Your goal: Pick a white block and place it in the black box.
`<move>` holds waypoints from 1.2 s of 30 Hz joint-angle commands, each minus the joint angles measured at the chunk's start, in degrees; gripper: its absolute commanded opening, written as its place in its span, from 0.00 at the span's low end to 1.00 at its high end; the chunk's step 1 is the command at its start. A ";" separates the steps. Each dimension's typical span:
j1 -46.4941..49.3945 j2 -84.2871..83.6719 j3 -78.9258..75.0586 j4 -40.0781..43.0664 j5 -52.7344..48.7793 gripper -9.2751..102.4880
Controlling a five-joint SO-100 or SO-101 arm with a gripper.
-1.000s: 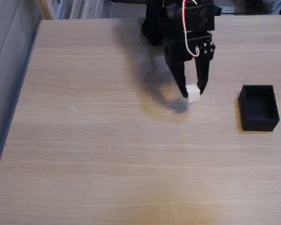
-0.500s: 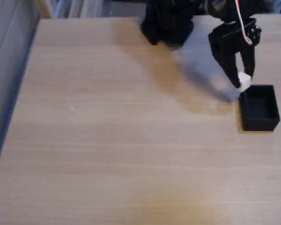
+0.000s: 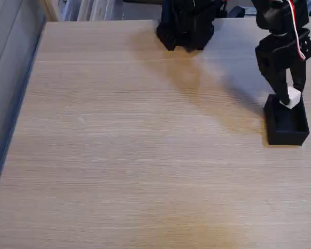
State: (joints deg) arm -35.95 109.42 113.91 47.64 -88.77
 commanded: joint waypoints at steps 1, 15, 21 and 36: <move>-0.35 -1.41 -4.13 0.26 -0.09 0.08; 0.97 -0.70 -4.48 1.58 -0.79 0.17; 4.22 4.66 0.09 1.93 -0.26 0.08; 22.06 37.88 37.27 2.99 -7.03 0.08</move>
State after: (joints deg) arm -17.14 139.04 143.88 50.27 -95.10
